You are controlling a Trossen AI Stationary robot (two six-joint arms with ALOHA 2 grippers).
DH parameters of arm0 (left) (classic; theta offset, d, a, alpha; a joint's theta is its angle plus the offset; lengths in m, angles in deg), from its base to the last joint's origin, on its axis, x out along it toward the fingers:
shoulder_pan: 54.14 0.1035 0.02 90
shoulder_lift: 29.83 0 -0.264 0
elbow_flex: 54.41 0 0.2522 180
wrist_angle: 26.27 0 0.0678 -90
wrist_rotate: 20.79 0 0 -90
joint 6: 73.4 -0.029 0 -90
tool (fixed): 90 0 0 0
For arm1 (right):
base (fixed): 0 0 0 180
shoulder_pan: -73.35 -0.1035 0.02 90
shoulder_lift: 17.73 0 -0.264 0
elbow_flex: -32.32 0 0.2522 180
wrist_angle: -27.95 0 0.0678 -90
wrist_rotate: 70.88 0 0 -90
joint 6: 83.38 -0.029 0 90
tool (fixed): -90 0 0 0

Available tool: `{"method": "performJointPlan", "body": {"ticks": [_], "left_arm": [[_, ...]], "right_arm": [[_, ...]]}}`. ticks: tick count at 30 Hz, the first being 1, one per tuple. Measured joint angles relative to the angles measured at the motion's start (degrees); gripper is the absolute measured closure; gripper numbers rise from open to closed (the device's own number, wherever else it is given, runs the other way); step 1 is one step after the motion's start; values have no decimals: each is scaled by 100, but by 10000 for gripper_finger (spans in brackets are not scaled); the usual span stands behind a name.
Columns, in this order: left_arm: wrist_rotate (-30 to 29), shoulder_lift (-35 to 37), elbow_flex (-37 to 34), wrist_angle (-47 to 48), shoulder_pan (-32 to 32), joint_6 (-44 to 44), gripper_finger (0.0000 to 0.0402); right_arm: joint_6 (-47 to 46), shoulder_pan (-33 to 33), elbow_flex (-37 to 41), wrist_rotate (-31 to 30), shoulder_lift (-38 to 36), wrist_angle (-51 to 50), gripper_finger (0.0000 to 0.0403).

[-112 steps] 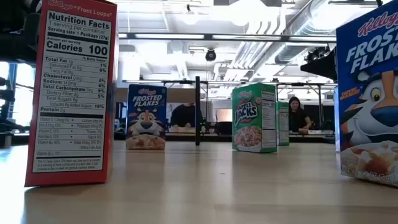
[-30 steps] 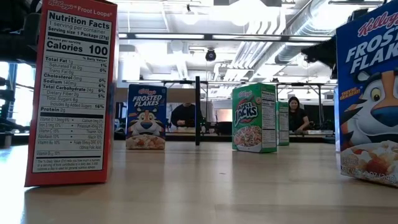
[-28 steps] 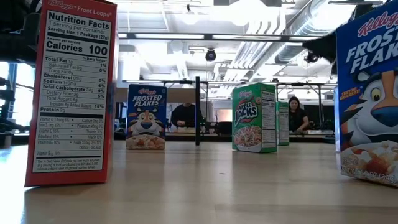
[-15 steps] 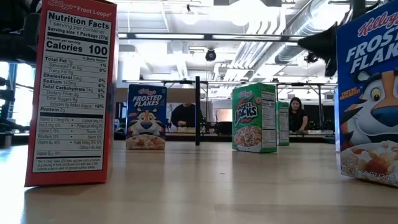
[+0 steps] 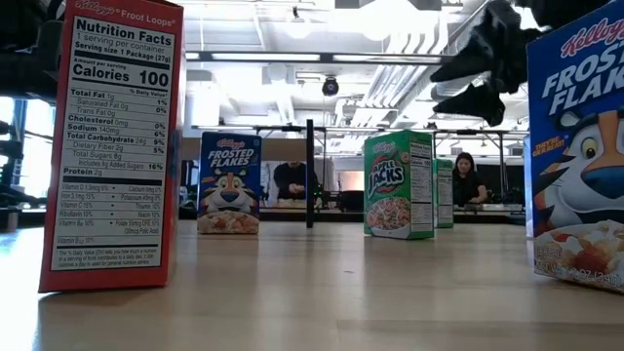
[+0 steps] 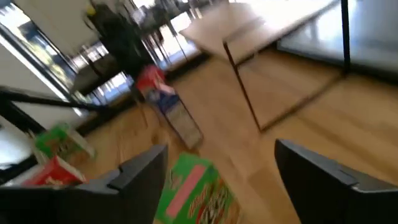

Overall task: Stack cereal on shelf
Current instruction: Put the middle green cereal box on the shelf

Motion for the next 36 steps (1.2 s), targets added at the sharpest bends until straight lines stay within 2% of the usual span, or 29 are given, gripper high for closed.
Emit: {"method": "performJointPlan", "body": {"ticks": [9,15,19,28,36], "left_arm": [[1,0,0,1,0,-2,398],[1,1,-1,1,1,-2,398],[1,1,-2,-1,2,-2,398],[-1,0,0,0,0,0,398],[-1,1,-2,-1,2,-2,398]], "right_arm": [[-904,-1025,-2385,-928,1966,-2692,93],[-1540,-1160,-3817,-1055,3314,-4297,93],[-1792,-1170,-4548,-855,4059,-4869,93],[-2325,-1166,-5448,-515,5349,-5573,93],[-2733,-1166,-5633,-238,5881,-5699,93]]}}
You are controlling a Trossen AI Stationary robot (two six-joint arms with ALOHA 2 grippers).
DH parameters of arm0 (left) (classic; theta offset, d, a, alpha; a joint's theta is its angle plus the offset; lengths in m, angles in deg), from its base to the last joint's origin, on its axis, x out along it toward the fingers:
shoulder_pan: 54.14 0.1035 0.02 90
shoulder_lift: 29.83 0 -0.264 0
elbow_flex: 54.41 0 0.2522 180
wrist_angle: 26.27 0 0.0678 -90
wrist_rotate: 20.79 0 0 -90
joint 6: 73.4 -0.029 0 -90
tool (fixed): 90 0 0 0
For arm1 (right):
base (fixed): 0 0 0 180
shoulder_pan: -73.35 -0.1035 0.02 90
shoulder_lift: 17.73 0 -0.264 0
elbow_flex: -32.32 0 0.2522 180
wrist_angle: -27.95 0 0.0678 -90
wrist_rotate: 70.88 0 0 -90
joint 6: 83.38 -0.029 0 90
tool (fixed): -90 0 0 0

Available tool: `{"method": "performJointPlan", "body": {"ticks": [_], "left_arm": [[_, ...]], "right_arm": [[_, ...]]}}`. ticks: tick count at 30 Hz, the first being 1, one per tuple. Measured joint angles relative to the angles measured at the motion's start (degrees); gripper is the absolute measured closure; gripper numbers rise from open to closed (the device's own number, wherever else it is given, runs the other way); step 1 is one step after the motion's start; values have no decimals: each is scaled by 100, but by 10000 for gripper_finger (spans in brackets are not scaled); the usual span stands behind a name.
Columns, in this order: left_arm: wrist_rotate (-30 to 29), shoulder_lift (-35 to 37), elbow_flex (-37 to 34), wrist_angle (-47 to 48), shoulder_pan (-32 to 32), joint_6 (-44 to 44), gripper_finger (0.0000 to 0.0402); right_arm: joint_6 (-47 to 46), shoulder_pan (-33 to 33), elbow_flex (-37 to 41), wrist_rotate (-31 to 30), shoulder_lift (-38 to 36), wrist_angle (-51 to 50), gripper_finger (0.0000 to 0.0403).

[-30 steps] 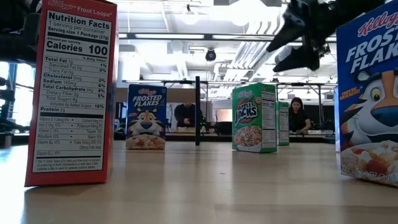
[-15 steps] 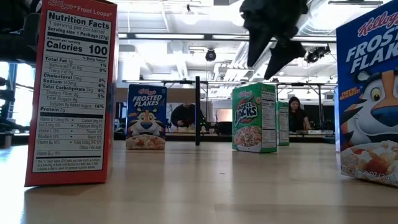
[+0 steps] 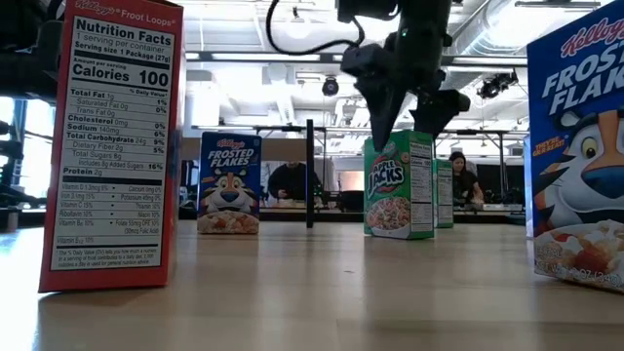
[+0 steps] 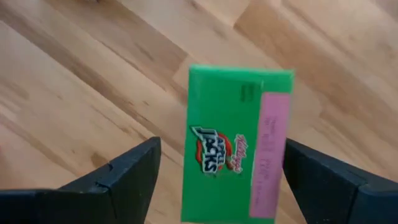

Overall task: Stack cereal on shelf
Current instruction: Put the middle green cereal box on the shelf

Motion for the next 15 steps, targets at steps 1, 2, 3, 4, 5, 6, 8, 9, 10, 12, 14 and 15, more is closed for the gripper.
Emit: {"method": "performJointPlan", "body": {"ticks": [1,2,3,4,5,6,8,9,10,12,14,15], "left_arm": [[1,1,2,2,-2,2,398],[0,0,1,2,-2,0,398],[0,-1,1,1,0,0,398],[1,-1,0,1,0,1,398],[1,-1,2,2,-2,2,398],[-1,1,2,0,-2,0,398],[1,1,2,2,-2,2,398],[1,1,0,2,-2,2,398],[-1,0,1,0,-1,1,398],[1,0,2,1,-2,2,398],[1,0,2,2,-2,2,398],[1,0,1,1,0,1,398]], "right_arm": [[-30,0,0,77,39,2,93],[-44,0,0,139,68,3,94],[-43,0,0,217,89,4,96],[-46,0,0,289,101,5,98],[-47,0,0,330,114,7,102],[-49,0,0,371,124,7,107],[-49,2,0,372,128,7,120],[-48,2,0,367,128,9,129],[-47,2,0,348,128,9,138],[-47,2,0,256,128,9,158],[-45,10,0,233,128,9,182],[-45,27,0,231,128,9,193]]}}
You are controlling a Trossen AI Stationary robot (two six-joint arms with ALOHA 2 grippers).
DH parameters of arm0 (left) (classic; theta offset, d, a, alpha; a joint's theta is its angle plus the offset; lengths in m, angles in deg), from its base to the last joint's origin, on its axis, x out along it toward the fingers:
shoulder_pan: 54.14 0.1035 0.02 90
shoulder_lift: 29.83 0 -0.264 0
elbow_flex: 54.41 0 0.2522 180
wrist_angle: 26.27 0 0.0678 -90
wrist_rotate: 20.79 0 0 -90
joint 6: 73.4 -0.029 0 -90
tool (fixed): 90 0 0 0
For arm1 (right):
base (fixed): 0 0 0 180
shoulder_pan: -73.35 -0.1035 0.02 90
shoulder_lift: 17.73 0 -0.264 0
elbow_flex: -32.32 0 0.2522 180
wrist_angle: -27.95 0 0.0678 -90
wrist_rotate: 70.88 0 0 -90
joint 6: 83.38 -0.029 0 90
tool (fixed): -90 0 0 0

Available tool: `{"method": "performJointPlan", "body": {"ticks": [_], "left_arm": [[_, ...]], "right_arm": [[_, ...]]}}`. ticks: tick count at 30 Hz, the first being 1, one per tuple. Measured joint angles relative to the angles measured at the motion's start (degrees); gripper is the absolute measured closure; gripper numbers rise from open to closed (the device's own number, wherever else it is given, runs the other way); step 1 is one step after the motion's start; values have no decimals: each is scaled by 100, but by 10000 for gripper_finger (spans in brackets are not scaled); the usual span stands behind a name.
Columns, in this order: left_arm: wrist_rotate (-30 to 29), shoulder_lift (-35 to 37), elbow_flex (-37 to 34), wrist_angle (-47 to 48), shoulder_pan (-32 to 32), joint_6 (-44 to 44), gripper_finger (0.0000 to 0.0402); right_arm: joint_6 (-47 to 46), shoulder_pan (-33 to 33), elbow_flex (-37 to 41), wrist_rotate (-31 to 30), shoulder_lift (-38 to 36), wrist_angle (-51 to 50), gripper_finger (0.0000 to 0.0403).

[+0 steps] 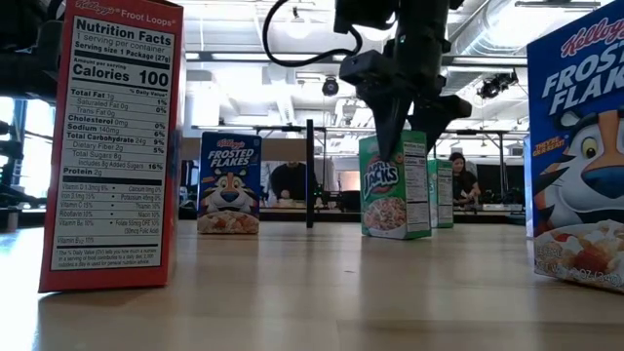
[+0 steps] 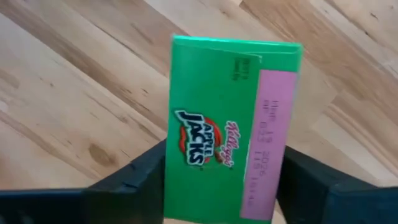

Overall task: Stack cereal on shelf
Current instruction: Put the middle green cereal box on the shelf

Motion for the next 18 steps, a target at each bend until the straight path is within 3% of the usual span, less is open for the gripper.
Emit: {"method": "performJointPlan", "body": {"ticks": [6,10,14,18], "left_arm": [[-1,-1,1,-1,-1,0,398],[0,-1,1,1,-1,1,398],[-2,0,0,0,-2,0,398],[0,-1,1,-1,0,-1,398]], "right_arm": [[-27,92,0,16,0,48,252],[148,102,-128,214,4,152,259],[793,122,-702,472,4,105,255],[1894,308,-1748,788,4,-184,255]]}}
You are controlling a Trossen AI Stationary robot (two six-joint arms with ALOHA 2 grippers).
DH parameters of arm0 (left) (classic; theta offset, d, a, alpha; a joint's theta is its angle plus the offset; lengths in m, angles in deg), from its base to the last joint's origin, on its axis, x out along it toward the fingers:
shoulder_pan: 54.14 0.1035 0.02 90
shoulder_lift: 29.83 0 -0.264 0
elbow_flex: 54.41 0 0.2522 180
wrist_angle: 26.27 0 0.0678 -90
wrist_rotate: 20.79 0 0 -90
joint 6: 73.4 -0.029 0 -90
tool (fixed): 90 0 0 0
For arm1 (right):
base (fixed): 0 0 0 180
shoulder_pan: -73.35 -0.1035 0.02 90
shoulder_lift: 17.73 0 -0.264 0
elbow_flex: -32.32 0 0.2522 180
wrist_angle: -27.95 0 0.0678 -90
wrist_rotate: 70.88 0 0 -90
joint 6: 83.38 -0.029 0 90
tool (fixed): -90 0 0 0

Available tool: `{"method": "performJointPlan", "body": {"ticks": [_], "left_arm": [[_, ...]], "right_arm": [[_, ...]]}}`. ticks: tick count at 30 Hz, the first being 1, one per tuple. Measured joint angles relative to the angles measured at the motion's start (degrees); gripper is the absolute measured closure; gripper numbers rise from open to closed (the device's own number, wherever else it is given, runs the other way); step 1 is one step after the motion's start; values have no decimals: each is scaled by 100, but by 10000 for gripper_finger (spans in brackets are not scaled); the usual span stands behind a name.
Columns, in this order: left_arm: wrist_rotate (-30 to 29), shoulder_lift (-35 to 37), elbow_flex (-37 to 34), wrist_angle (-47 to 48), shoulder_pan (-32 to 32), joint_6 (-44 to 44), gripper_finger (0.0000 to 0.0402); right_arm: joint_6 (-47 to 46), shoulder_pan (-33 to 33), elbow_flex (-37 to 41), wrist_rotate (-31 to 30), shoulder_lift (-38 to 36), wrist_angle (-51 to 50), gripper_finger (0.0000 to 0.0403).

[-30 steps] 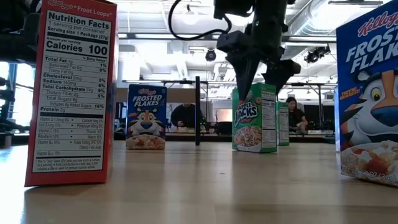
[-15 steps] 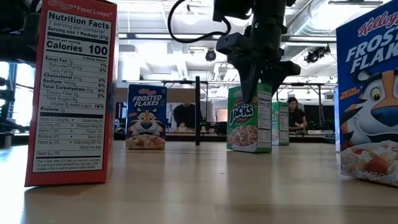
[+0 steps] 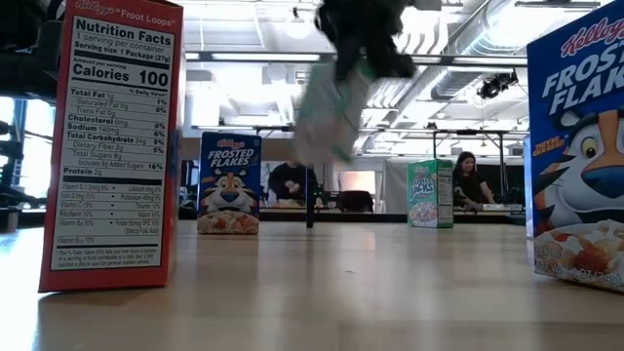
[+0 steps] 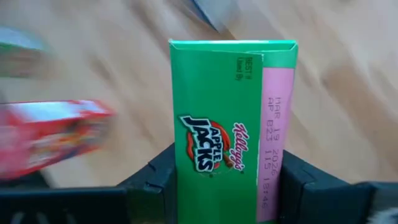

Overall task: Stack cereal on shelf
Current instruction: Put the middle green cereal box on the shelf

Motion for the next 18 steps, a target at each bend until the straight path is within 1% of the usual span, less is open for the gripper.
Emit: {"method": "performJointPlan", "body": {"ticks": [2,6,10,14,18], "left_arm": [[0,0,0,0,-2,2,398],[0,0,-1,1,0,0,398],[-1,2,-1,0,-2,0,398],[0,1,-1,0,-1,2,398],[0,1,-1,0,0,1,398]], "right_arm": [[622,146,-601,-15,0,-236,254],[1916,488,-1732,-242,-11,-454,254],[3135,991,-2524,-343,-3,-419,254],[3963,1529,-3180,-330,239,-303,254],[4571,1971,-3845,-180,783,-169,254]]}}
